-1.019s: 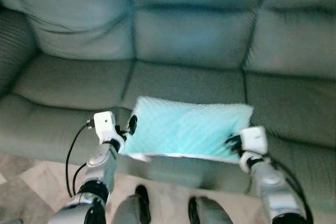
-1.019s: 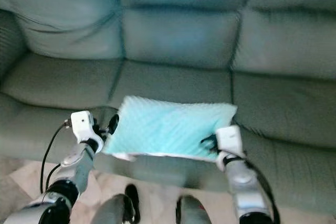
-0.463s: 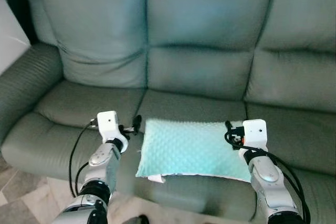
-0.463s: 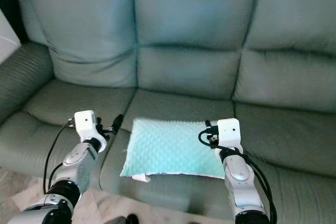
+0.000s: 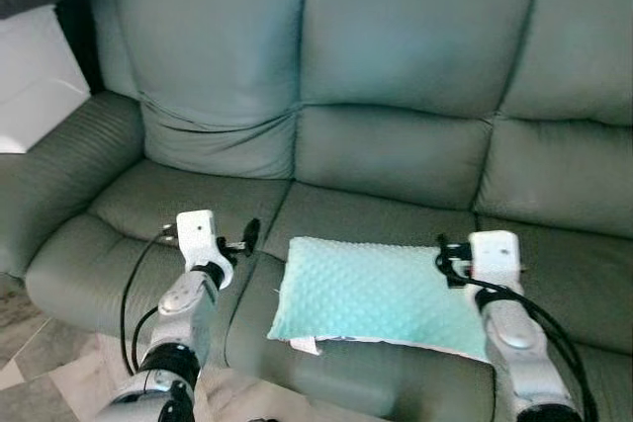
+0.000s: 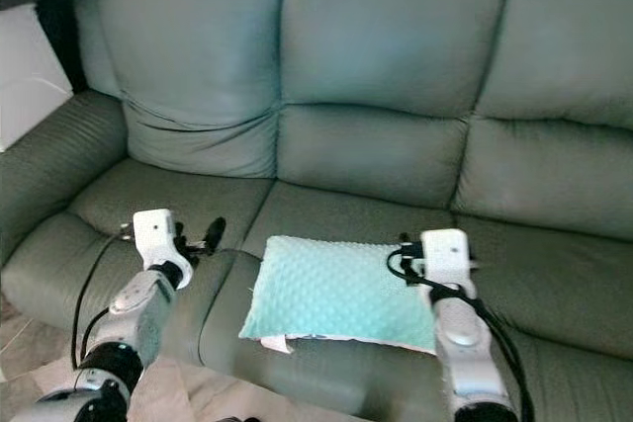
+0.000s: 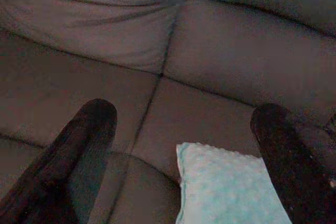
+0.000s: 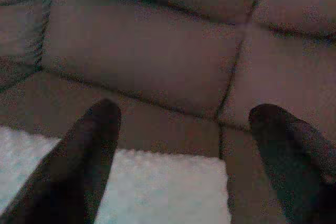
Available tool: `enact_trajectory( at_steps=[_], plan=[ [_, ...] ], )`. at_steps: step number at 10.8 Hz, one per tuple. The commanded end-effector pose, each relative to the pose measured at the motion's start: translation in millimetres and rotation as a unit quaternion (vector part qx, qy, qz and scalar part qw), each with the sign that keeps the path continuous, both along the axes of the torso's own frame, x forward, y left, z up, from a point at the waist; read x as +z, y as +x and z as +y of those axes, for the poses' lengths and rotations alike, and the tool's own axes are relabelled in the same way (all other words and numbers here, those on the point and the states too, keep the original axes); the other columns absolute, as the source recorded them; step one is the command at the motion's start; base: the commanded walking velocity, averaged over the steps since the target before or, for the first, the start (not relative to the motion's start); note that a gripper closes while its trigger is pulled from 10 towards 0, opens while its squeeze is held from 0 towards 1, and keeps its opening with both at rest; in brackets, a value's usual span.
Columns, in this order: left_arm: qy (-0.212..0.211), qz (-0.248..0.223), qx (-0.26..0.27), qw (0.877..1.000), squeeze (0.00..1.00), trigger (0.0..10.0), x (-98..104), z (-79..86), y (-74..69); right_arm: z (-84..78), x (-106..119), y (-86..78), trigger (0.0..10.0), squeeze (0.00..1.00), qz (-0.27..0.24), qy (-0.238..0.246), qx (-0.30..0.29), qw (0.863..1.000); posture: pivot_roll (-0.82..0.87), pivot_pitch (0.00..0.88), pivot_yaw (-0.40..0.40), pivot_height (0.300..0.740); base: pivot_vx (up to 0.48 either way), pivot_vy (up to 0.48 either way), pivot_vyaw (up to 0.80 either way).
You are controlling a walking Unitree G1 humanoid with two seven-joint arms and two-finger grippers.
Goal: Move the pillow to the sofa
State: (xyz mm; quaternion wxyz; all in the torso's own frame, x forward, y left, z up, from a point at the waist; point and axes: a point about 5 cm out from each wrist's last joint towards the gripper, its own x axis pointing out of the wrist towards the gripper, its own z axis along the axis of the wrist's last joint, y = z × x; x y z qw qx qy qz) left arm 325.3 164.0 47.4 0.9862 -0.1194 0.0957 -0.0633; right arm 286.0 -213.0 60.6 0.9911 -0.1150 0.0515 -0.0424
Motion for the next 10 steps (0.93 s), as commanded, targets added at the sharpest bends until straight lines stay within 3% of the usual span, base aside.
enact_trajectory(
  at_steps=[1,3,4,6,7,8,9,10],
  plan=[
    [0.007,-0.063,-0.01,0.998,1.0,10.0,19,-0.5,6.2,2.6,23,6.0,10.0,1.0,-0.061,-0.025,-0.002,0.998,-0.21,0.005,0.073,0.74,0.0,0.0,0.0],
    [0.009,-0.103,-0.01,0.995,1.0,10.0,39,-5.8,15.3,4.7,41,13.7,10.0,1.0,-0.082,-0.028,-0.01,0.996,-0.21,0.005,0.07,0.74,0.0,0.0,0.0],
    [0.021,-0.067,-0.029,0.997,0.0,10.0,31,-11.0,15.7,1.7,27,11.2,10.0,1.0,-0.023,-0.002,-0.015,1.0,-0.21,0.005,0.063,0.74,0.0,0.0,0.0],
    [0.037,0.017,-0.058,0.997,0.0,10.0,4,-16.3,5.5,-5.7,3,2.2,10.0,0.6,0.069,0.003,-0.023,0.997,-0.22,0.006,0.064,0.74,0.0,0.0,0.0],
    [0.045,0.055,-0.076,0.995,0.0,10.0,-6,-24.0,2.0,-18.1,-7,-3.5,10.0,0.0,0.112,-0.007,-0.051,0.992,-0.23,0.003,0.063,0.74,0.0,0.0,0.0],
    [0.061,0.099,-0.094,0.989,0.0,10.0,-17,-27.6,-2.7,-22.7,-15,-6.8,10.0,0.0,0.144,0.003,-0.066,0.987,-0.23,0.003,0.063,0.74,0.0,0.0,0.0],
    [0.083,0.166,-0.123,0.975,0.0,10.0,-35,-31.8,-14.1,-27.2,-24,-11.7,10.0,0.0,0.182,0.006,-0.073,0.981,-0.23,0.003,0.061,0.74,0.0,0.0,0.0],
    [0.086,0.192,-0.122,0.97,0.0,10.0,-42,-32.1,-18.7,-28.3,-25,-12.9,10.0,0.0,0.19,0.01,-0.076,0.979,-0.24,0.007,0.063,0.74,0.0,0.0,0.0]
  ],
)
